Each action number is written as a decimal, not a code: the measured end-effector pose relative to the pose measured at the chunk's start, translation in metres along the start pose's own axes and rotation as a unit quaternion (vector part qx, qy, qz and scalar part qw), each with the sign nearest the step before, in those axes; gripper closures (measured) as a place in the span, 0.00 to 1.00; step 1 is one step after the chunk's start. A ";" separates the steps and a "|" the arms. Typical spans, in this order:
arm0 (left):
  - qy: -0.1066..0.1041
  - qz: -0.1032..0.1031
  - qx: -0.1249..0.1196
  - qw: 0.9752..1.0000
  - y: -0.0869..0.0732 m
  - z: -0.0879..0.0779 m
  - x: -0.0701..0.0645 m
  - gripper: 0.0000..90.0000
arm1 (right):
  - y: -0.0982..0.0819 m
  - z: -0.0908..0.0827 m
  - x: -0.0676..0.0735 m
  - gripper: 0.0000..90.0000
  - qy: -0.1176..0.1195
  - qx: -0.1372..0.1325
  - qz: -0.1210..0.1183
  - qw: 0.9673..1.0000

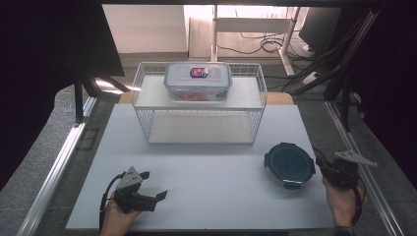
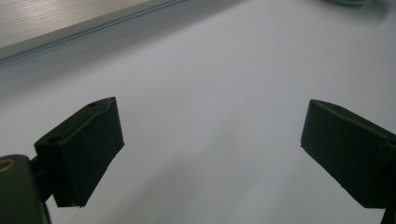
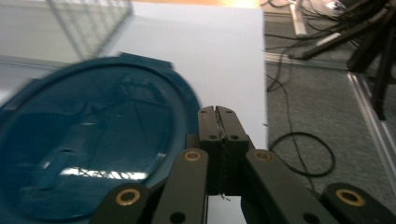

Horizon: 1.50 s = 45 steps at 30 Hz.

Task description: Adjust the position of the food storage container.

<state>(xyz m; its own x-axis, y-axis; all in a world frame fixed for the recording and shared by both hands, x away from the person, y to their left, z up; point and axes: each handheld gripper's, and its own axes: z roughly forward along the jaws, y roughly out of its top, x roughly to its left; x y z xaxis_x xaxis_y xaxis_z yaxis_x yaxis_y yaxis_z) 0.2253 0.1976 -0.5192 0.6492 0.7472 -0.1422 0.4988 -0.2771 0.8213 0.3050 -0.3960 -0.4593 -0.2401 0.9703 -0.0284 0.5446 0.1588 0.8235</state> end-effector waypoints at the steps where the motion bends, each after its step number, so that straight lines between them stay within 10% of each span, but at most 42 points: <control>1: -0.001 -0.001 0.000 1.000 0.000 0.000 0.000 0.06 | -0.001 0.003 -0.002 0.99 -0.002 0.005 0.002 1.000; 20: -0.012 -0.009 0.006 1.000 0.001 0.006 0.001 0.06 | -0.007 0.017 0.009 0.99 -0.016 0.039 0.002 0.999; 45: -0.016 -0.019 0.006 1.000 0.002 0.011 0.004 0.06 | 0.013 0.050 0.068 0.99 0.057 0.046 -0.036 0.997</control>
<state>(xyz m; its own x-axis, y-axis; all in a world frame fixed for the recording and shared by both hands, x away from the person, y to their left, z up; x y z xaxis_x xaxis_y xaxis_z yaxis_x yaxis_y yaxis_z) 0.2353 0.1935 -0.5241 0.6477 0.7374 -0.1918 0.5304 -0.2557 0.8083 0.3357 -0.3185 -0.4786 -0.3682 0.9296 -0.0159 0.5931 0.2480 0.7660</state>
